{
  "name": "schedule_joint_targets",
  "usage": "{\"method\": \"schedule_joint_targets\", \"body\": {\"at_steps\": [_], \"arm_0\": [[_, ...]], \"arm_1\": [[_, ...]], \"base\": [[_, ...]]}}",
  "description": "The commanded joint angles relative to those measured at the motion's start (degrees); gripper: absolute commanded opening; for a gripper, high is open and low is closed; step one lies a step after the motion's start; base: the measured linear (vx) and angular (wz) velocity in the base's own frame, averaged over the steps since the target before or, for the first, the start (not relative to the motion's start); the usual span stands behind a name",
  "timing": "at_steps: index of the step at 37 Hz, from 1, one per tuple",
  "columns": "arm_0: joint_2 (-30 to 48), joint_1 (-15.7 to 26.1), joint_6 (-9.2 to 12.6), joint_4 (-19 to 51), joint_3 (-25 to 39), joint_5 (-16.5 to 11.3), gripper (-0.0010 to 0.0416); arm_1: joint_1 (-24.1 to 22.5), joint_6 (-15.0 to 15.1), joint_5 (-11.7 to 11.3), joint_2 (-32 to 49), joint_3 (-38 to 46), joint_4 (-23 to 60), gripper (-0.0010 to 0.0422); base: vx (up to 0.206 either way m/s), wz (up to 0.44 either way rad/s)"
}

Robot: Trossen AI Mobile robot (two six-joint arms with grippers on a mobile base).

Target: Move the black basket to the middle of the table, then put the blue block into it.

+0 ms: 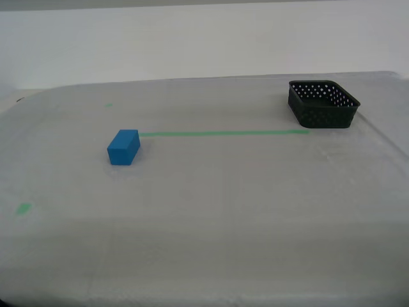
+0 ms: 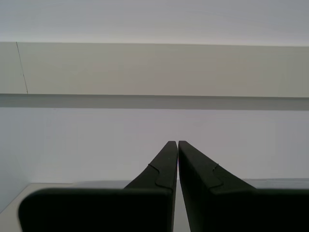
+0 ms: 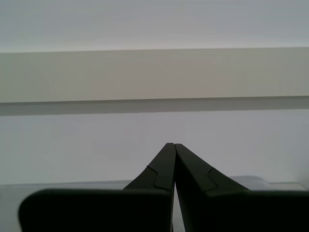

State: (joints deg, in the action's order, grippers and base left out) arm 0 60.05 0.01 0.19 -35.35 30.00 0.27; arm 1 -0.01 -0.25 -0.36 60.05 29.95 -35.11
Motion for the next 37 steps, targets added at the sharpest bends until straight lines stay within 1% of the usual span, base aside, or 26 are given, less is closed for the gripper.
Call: {"method": "schedule_joint_targets", "body": {"at_steps": [1, 37], "arm_0": [[-0.02, 0.04, -1.70, -0.11, 0.04, -0.07, 0.0000], [-0.02, 0.04, -1.68, -0.13, 0.04, -0.07, 0.0000]], "arm_1": [[0.00, 0.11, -0.02, -0.02, 0.02, 0.39, 0.0000], [-0.02, 0.11, -0.04, -0.02, 0.02, 0.37, 0.0000]], "base": [[0.000, 0.000], [0.000, 0.000]]}}
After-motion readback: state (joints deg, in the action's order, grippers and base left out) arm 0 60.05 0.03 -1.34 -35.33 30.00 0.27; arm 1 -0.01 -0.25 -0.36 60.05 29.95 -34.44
